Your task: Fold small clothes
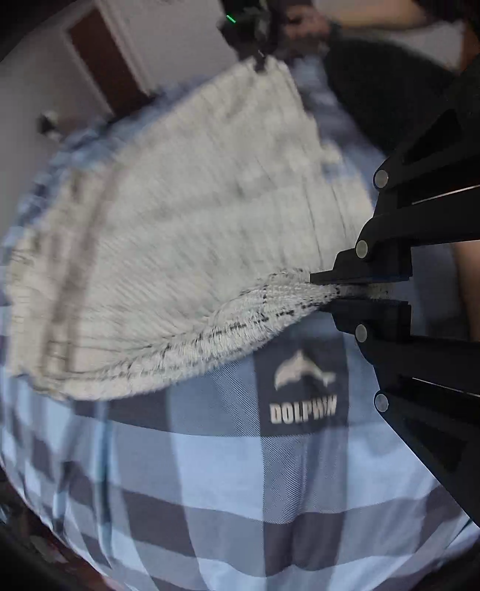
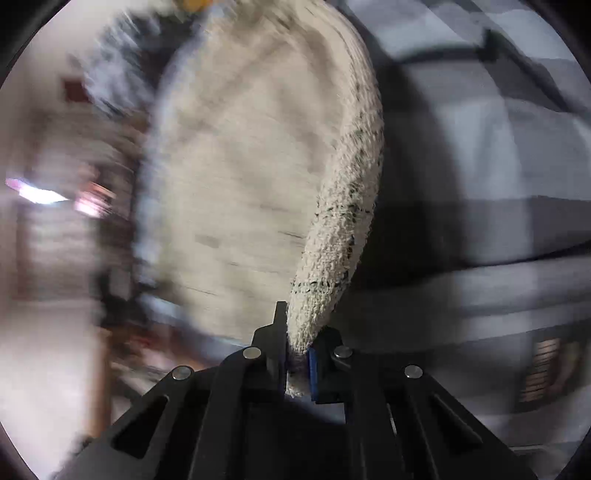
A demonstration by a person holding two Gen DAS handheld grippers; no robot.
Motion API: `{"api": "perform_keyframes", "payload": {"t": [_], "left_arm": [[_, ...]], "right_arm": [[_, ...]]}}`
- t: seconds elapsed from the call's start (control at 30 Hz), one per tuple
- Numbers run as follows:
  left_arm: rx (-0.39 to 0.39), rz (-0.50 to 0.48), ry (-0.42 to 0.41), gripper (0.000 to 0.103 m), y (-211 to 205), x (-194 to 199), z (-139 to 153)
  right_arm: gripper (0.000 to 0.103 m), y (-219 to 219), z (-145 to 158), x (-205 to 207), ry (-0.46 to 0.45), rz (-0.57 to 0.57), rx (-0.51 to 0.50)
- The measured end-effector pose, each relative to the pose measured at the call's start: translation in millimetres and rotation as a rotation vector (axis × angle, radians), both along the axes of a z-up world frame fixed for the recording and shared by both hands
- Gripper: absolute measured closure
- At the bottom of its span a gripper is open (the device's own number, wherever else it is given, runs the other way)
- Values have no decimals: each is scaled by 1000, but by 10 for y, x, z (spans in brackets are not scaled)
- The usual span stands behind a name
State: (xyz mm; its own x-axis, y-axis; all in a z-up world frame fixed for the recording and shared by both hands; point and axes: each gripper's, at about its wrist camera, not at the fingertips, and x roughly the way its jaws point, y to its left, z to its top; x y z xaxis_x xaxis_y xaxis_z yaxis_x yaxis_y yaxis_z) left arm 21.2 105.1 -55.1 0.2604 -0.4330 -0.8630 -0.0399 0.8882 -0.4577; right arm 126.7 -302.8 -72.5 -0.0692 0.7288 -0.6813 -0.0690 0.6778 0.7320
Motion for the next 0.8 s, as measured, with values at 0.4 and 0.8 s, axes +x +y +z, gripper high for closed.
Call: {"api": "perform_keyframes", "payload": {"t": [0.4,0.8], "left_arm": [[-168,55,-257,99,222,-867,1590],[-323,213,-232,99,372,-2355,1594]], "right_arm": [[99,-23,1128,-504,-188,-152,410],[99,-942,1406,-1390,-197,-171,379]]}}
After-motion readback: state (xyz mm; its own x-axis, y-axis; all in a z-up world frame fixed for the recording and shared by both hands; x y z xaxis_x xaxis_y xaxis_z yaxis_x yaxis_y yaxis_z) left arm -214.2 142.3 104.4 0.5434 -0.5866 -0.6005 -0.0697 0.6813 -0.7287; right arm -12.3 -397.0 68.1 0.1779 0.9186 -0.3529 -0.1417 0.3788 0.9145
